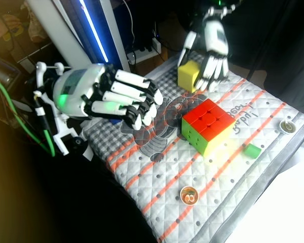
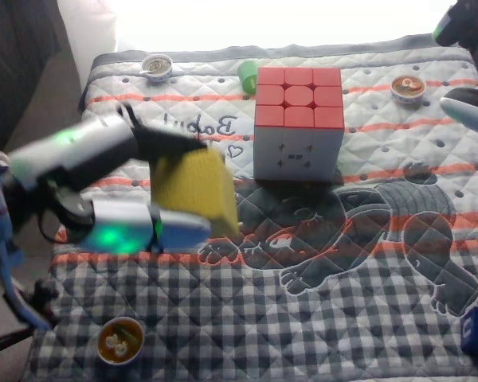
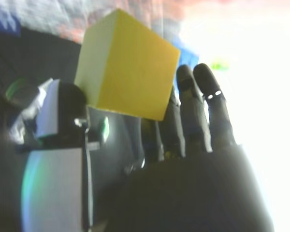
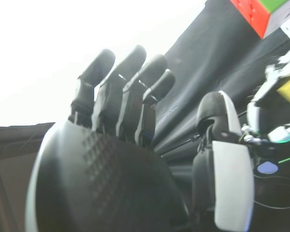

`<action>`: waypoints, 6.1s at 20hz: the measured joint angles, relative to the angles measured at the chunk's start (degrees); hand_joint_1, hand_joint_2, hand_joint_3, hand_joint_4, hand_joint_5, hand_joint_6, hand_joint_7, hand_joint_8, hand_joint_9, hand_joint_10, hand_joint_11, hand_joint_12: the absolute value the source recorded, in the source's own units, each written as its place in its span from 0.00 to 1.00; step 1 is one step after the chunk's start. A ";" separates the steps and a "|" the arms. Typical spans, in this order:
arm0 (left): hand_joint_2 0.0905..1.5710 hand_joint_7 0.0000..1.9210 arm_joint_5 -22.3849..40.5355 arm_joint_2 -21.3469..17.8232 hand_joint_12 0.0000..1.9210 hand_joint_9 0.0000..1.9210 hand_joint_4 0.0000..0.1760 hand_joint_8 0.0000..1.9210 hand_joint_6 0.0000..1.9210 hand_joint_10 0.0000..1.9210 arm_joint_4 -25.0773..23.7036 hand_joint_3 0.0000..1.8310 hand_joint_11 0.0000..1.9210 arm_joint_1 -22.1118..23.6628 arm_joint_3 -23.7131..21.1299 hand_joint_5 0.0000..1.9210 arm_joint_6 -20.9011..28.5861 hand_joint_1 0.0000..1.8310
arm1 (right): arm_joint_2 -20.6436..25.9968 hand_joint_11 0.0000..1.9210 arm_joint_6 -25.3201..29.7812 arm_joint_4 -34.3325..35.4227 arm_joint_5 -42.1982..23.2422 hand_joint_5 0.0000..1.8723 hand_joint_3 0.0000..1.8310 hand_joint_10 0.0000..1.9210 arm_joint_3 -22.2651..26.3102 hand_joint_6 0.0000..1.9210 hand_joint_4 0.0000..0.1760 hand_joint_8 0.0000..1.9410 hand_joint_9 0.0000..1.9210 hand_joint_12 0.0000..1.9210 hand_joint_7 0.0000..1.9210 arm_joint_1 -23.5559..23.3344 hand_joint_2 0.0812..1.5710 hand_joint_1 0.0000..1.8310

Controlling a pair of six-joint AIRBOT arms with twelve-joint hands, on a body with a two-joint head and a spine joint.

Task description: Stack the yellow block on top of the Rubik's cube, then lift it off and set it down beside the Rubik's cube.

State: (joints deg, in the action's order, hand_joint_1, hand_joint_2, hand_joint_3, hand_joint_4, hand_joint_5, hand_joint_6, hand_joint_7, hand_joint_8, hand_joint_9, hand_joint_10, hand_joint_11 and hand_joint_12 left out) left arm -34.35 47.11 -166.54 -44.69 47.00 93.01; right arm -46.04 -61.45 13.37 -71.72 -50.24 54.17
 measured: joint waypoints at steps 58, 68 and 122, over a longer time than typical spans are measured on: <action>0.73 0.10 -3.48 11.63 0.76 0.00 0.90 0.01 0.02 0.27 7.17 0.00 0.00 13.79 14.01 0.08 0.17 0.29 | -6.14 0.00 1.33 -2.58 5.29 0.09 0.00 0.26 -6.23 0.09 0.00 0.03 0.03 0.59 0.11 -8.72 0.57 0.34; 0.83 0.05 -22.75 3.06 0.97 0.00 0.00 0.51 0.48 0.64 10.69 0.00 0.00 1.03 2.80 0.10 0.46 0.44 | -12.76 0.00 1.36 -3.58 16.83 0.09 0.00 0.12 -12.48 0.00 0.00 0.00 0.09 0.43 0.13 -18.47 0.49 0.27; 0.85 0.33 -37.42 1.18 0.79 0.16 0.00 0.04 0.83 0.38 16.92 0.00 0.00 -13.40 -2.80 0.29 7.74 0.49 | -5.14 0.54 5.14 -8.00 3.87 0.37 0.00 0.89 -2.58 0.67 0.00 0.77 0.54 1.00 0.45 -4.48 0.83 0.66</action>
State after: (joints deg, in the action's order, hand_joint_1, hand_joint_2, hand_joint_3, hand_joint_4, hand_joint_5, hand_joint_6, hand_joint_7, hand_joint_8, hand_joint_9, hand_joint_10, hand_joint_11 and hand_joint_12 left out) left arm -71.77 48.29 -149.62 -58.08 44.21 100.75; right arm -51.18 -56.31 5.37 -67.85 -52.82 49.69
